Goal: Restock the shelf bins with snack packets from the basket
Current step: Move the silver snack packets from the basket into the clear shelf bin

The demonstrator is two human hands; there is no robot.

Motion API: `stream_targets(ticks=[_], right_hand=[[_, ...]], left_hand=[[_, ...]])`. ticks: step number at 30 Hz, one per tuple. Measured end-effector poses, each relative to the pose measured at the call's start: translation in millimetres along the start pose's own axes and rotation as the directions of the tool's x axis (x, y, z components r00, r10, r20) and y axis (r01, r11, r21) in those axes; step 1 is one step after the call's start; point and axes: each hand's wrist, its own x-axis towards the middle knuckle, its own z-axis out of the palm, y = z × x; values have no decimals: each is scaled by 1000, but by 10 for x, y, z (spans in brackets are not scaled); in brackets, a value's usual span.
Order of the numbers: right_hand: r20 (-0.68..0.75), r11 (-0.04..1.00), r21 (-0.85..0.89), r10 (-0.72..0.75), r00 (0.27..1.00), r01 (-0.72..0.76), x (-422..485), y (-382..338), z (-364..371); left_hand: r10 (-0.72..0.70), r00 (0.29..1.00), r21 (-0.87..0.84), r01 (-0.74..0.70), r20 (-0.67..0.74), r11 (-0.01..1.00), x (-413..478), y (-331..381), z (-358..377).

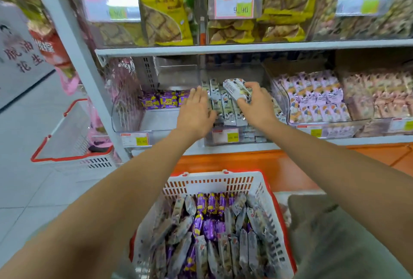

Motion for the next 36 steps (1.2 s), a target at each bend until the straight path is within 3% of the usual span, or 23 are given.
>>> stream_targets(ticks=[3,8,15,21,30,36], right_hand=[[41,996,-72,45,998,-42,324,-31,133],[102,967,-217,155,983,-130,861,18,458],[62,911,-395,154,986,-118,1211,63,771],[135,941,-322,151,979,-101,1229,100,827],[271,952,-305,114,956,-27,1161,111,749],[249,960,-278,48,967,23,989,91,582]], left_hand=[[36,997,79,-42,72,996,223,-66,62],[38,998,9,-38,46,999,432,-232,283],[63,993,-59,-69,-95,996,442,-256,436],[58,988,-65,-67,-140,996,420,-249,432],[-43,995,-20,41,-85,999,405,-186,429],[-25,1000,-49,24,-17,999,386,-179,374]])
